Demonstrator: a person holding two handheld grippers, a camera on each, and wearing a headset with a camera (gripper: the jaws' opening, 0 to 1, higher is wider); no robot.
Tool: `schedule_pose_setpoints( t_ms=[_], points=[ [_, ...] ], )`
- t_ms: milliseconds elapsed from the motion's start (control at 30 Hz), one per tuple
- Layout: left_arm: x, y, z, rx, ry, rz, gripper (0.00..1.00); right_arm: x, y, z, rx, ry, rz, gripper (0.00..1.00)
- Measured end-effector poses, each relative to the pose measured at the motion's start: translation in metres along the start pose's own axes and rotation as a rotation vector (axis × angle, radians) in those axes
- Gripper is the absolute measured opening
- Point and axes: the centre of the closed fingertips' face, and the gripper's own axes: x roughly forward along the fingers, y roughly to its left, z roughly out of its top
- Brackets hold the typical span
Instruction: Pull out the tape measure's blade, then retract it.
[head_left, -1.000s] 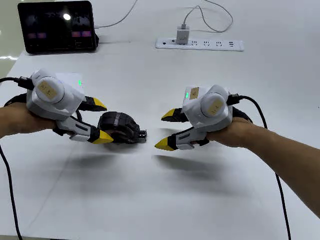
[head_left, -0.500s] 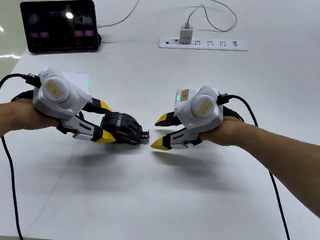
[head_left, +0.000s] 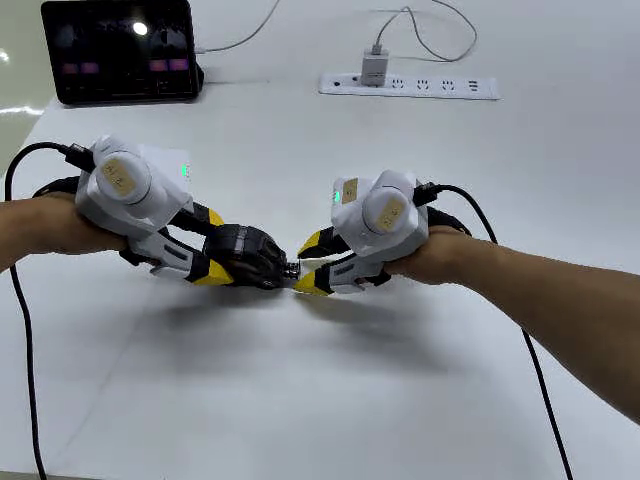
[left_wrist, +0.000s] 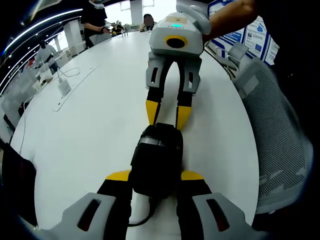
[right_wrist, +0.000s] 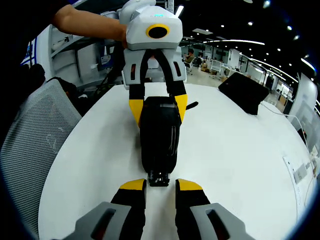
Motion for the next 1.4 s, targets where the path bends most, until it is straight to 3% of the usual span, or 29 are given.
schedule_pose_setpoints(
  t_ms=[500,1400],
  points=[
    [-0.0002,-0.0007,0.001,0.007,-0.018,-0.006,0.28,0.0067,0.0026,-0.0003,-0.006,0.002,0.022,0.13],
    [-0.0003,0.0003,-0.0009,-0.02,-0.033,-0.006,0.27,0.0055,-0.0014,-0.0007,-0.059,-0.005,0.009,0.1]
  ],
)
